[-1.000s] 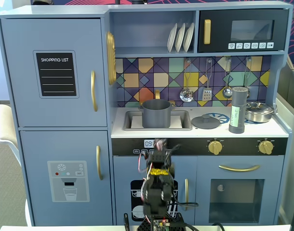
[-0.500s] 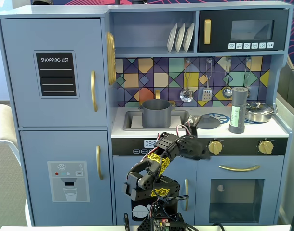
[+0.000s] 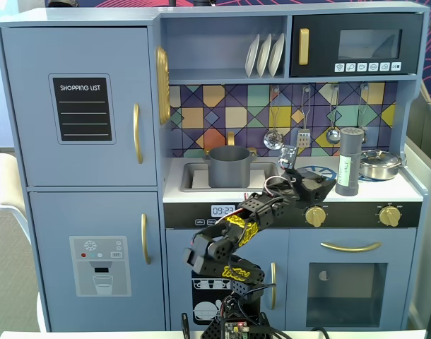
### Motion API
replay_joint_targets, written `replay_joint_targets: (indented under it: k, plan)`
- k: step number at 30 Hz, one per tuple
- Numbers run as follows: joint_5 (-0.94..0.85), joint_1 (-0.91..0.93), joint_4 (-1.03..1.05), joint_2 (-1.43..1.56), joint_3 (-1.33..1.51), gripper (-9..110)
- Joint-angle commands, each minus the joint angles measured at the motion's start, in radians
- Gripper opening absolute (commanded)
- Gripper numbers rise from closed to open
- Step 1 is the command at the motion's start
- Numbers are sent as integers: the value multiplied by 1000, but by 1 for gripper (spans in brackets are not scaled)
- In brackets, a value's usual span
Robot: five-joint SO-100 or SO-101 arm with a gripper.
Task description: Put salt in the gray recipient
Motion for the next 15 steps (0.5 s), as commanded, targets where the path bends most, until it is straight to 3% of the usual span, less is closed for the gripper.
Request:
replay_joint_targets:
  k: [1,5,15]
  plan:
    - [55,-6,-43,-91,-149,30]
    - [117,5,-67,-190,-244,50]
    - [133,25,-189,-491,-442,55]
